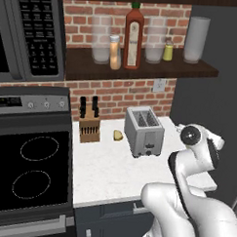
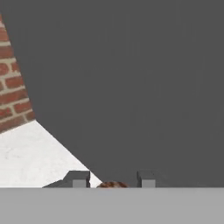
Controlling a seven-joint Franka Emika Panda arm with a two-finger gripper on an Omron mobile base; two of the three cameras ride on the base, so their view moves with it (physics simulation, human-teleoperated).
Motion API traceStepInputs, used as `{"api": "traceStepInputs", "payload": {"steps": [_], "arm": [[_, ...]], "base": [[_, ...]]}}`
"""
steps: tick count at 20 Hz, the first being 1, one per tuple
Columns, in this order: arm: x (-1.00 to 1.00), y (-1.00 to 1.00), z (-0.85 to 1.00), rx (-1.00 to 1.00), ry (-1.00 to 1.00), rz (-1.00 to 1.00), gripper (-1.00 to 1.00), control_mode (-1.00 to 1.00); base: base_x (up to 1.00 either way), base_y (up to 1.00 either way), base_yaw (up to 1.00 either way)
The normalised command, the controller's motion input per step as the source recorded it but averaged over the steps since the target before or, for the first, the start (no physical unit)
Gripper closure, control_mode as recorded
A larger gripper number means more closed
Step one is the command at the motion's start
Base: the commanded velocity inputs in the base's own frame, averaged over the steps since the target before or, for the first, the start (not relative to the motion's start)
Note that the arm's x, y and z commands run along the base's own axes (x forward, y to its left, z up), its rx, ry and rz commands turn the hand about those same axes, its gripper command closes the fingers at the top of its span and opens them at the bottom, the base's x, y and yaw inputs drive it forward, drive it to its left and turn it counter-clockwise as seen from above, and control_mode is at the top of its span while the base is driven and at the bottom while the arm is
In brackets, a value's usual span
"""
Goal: Put the shaker and condiment bottle from the counter next to their counterparts in the cabinet.
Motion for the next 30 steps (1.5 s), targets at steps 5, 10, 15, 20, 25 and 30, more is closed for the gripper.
{"api": "traceStepInputs", "payload": {"steps": [5, 10, 15, 20, 25, 30], "arm": [[-0.44, 0.15, 0.32, -0.02, -0.06, 0.14, 1.0, -1.0], [-0.46, 0.27, 0.37, -0.05, -0.06, 0.18, 1.0, -1.0], [-0.48, 0.34, 0.46, -0.08, -0.06, 0.21, 1.0, -1.0], [-0.51, 0.26, 0.28, -0.1, -0.12, 0.24, 1.0, -1.0], [-0.34, 0.5, 0.0, -0.18, -0.08, 0.15, 1.0, -1.0], [-0.24, 0.27, 0.2, -0.11, -0.27, 0.17, 1.0, -1.0]], "base": [[0.0, 0.0, 0.0], [0.0, 0.0, 0.0], [0.0, 0.0, 0.0], [0.0, 0.0, 0.0], [0.0, 0.0, 0.0], [0.0, 0.0, 0.0]]}}
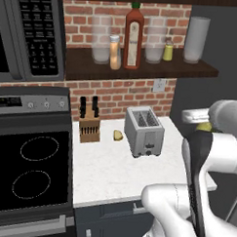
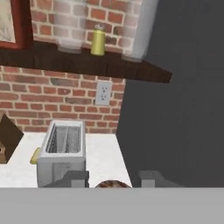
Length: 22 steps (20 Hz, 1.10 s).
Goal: Put the shaker and condiment bottle from the counter next to their counterparts in the cabinet.
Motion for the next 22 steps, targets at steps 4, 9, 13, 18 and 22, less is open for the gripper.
{"api": "traceStepInputs", "payload": {"steps": [4, 9, 13, 18, 22], "arm": [[-0.32, 0.06, 0.38, -0.07, -0.37, 0.12, 1.0, -1.0], [-0.17, 0.01, 0.41, -0.04, -0.39, 0.09, 1.0, -1.0], [0.0, 0.17, 0.36, -0.06, -0.26, 0.07, 1.0, -1.0], [0.0, 0.29, 0.36, -0.1, -0.19, 0.04, 1.0, -1.0], [0.0, 0.22, 0.27, -0.11, -0.12, 0.01, 1.0, -1.0]], "base": [[0.0, 0.0, 0.0], [0.0, 0.0, 0.0], [0.0, 0.0, 0.0], [0.0, 0.0, 0.0], [0.0, 0.0, 0.0]]}}
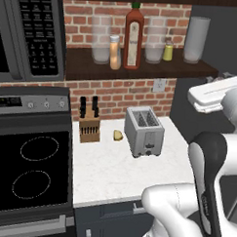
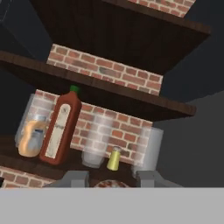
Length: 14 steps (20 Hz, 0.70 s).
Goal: Put the shaker and condiment bottle from the counter next to their counterparts in the cabinet.
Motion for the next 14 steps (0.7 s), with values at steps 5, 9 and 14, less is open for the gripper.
{"api": "traceStepInputs", "payload": {"steps": [5, 9, 14], "arm": [[0.0, 0.02, 0.17, -0.09, -0.03, 0.02, 1.0, -1.0], [0.05, -0.01, 0.21, -0.03, 0.0, 0.01, 1.0, -1.0], [0.14, 0.0, 0.13, 0.0, 0.0, 0.0, 1.0, -1.0]], "base": [[0.0, 0.0, 0.0], [0.0, 0.0, 0.0], [0.0, 0.0, 0.0]]}}
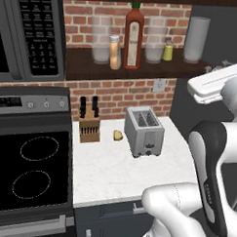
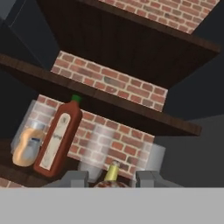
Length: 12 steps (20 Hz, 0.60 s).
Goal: Put the shaker and condiment bottle from the counter next to their counterparts in the cabinet.
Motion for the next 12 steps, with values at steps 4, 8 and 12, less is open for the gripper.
{"api": "traceStepInputs", "payload": {"steps": [4, 8, 12], "arm": [[0.15, 0.0, 0.02, 0.0, 0.0, 0.0, 1.0, -1.0], [0.21, 0.0, 0.0, -0.01, 0.0, -0.01, 1.0, -1.0], [0.38, 0.0, 0.0, -0.04, 0.02, -0.02, 1.0, -1.0]], "base": [[0.0, 0.0, 0.0], [0.0, 0.0, 0.0], [0.0, 0.0, 0.0]]}}
